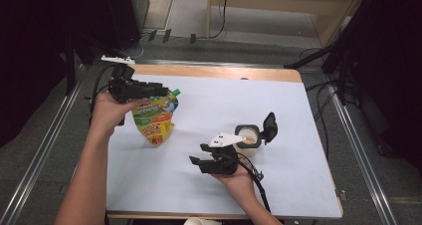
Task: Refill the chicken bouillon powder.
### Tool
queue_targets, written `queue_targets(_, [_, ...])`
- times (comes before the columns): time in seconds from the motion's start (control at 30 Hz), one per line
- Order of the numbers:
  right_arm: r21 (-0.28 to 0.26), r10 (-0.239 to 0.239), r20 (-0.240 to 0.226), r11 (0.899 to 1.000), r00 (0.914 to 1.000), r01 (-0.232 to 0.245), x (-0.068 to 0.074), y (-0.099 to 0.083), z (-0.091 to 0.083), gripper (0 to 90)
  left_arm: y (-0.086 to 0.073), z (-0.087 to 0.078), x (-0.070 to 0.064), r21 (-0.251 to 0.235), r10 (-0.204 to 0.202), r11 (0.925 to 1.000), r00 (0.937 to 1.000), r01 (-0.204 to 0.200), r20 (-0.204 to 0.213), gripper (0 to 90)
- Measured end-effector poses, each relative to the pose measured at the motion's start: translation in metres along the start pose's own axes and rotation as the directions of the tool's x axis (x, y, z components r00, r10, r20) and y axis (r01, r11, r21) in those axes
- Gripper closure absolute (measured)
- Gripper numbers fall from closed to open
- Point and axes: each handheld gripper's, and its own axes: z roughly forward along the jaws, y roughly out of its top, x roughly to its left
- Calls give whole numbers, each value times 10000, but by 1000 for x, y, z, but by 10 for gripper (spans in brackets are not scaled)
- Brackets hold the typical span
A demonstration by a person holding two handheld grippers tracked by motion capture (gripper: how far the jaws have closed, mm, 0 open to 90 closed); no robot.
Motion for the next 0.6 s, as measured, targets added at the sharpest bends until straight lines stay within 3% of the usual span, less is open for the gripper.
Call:
queue_targets(0.23, [-10, -12, -57, 10000, 10000, 12, 0, 1, -2, 431, 2, -12, -3, -254, 314, 9992, 9986, -325, -425, 482])
queue_targets(0.6, [155, 39, -188, 9999, 9998, -36, 1, 4, -4, 431, 0, -29, 3, -580, 369, 9974, 9961, -416, -808, 458])
